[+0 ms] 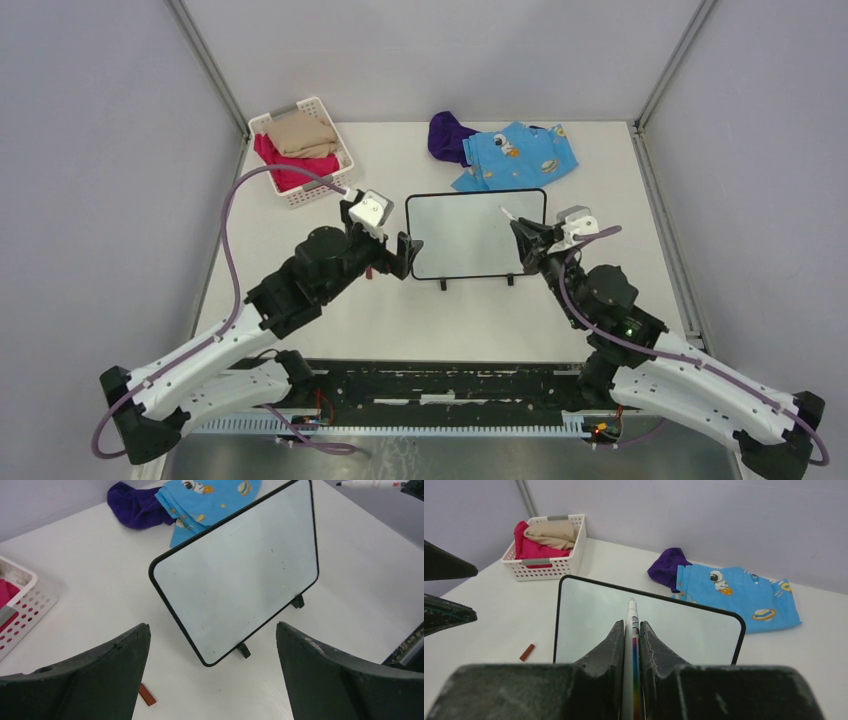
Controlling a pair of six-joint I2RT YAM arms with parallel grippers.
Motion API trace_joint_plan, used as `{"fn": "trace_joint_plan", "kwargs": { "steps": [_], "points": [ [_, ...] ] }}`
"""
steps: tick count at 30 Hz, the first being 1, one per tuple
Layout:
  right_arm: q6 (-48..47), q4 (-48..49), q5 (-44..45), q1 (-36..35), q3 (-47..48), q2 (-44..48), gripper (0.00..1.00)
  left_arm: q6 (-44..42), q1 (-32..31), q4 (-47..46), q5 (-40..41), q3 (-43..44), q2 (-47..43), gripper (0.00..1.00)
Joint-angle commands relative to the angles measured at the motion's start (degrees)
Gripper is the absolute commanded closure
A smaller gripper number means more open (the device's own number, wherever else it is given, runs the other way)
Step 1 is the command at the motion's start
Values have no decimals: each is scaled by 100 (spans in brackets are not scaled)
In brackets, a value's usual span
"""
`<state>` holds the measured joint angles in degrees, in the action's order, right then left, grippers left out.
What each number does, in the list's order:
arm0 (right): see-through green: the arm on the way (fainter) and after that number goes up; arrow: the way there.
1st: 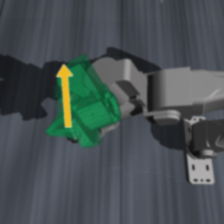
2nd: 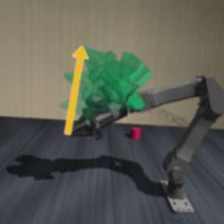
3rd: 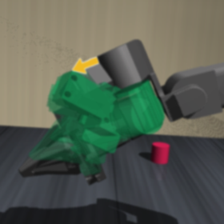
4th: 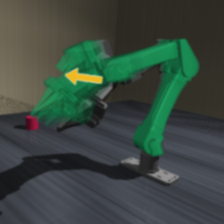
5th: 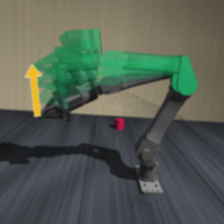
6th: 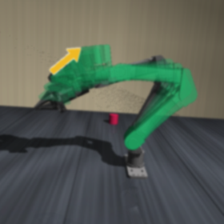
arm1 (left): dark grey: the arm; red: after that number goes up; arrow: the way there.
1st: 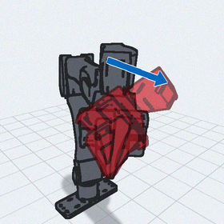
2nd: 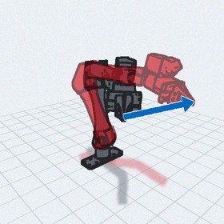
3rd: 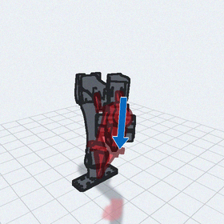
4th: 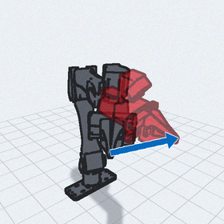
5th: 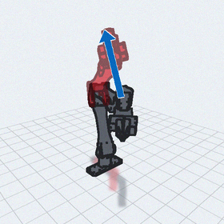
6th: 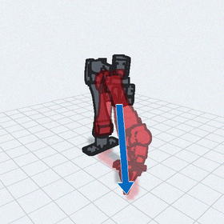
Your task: Write a sentence on the whiteboard
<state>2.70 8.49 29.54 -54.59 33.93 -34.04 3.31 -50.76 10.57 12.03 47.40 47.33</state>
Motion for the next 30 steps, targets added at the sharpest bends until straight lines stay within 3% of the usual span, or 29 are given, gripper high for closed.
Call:
{"fn": "trace_joint_plan", "kwargs": {
  "steps": [1, 5, 8, 10, 15, 18, 26, 30],
  "points": [
    [-225, 563, 528, -195, 258, -339, 100, 767, 81, -246, 1076, 341, 328, 0],
    [-1041, 1065, 1810, -1029, 402, -790, 100, 1493, 870, -95, 909, 440, 372, 0],
    [-1549, 1487, 2693, -1428, 465, -1199, 100, 2287, 2365, -58, -459, 271, 328, 0],
    [-1746, 1641, 2980, -1580, 449, -1379, 100, 2630, 2937, -366, -1375, -25, 204, 0],
    [-1246, 1802, 2676, -1605, 6, -1223, 100, 2579, 3046, -930, -2525, -286, 121, 0],
    [-858, 1635, 1921, -1590, -265, -966, 100, 2679, 3039, -1445, -2954, -413, 158, 0],
    [-737, 1488, 1110, -1511, -678, -780, 100, 3151, 3046, -2275, -2174, -356, 716, 0],
    [-745, 1673, 1122, -1501, -897, -707, 100, 3079, 3047, -2598, -2666, -264, 1183, 0]
  ]
}}
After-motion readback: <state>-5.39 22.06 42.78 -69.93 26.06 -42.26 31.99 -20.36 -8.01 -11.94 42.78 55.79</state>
